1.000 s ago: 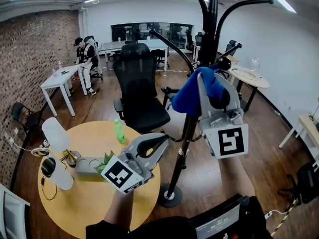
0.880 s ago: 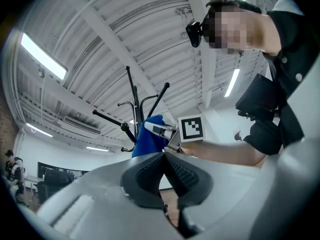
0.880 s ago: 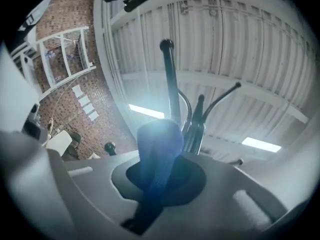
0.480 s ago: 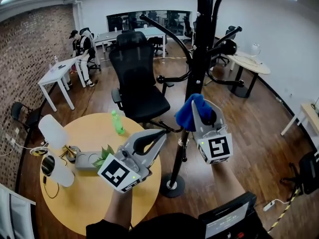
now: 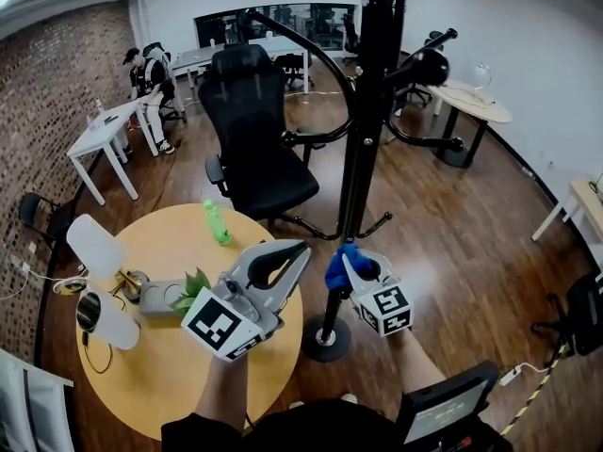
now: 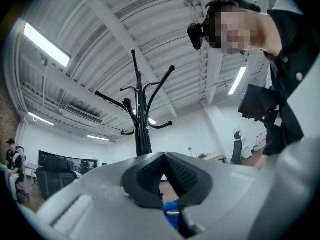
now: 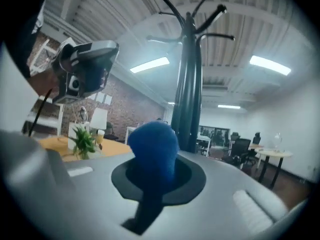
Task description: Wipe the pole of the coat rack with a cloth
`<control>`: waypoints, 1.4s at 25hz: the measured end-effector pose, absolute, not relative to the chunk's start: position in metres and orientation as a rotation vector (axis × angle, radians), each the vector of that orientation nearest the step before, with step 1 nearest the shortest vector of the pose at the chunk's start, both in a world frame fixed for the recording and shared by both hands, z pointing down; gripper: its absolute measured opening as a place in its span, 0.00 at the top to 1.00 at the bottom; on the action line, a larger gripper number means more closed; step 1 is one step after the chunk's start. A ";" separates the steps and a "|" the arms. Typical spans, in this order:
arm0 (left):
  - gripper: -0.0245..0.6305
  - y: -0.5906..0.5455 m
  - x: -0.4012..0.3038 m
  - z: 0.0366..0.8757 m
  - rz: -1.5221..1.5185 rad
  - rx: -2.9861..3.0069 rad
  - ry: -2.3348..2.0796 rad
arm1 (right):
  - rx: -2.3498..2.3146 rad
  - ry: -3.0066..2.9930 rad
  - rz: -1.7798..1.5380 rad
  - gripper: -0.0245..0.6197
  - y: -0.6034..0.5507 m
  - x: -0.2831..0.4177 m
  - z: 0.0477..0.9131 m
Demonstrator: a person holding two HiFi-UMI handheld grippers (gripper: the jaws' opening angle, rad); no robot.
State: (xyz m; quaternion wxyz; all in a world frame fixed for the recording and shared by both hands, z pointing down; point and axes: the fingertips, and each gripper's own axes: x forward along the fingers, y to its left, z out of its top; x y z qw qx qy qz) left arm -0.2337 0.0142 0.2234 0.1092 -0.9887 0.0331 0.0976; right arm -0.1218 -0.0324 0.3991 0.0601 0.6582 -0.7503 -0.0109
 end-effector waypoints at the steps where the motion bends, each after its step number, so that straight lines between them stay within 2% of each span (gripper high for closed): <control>1: 0.97 0.015 -0.232 0.224 0.284 -2.909 0.092 | 1.983 -2.303 0.062 0.93 -0.031 -0.123 0.404; 4: 0.97 0.018 -0.228 0.227 0.275 -2.911 0.069 | 1.896 -2.412 0.280 0.93 -0.020 -0.137 0.400; 7: 0.97 0.017 -0.227 0.228 0.269 -2.911 0.066 | 1.799 -2.495 0.337 0.93 -0.003 -0.159 0.389; 15: 0.97 0.017 -0.231 0.228 0.265 -2.910 0.089 | 1.950 -2.295 0.080 0.93 -0.032 -0.133 0.403; 20: 0.97 0.012 -0.232 0.227 0.266 -2.901 0.103 | 2.020 -2.277 -0.090 0.93 -0.037 -0.130 0.381; 35: 0.97 0.016 -0.232 0.210 0.342 -2.859 0.114 | 2.091 -2.206 -0.999 0.93 -0.021 -0.130 0.083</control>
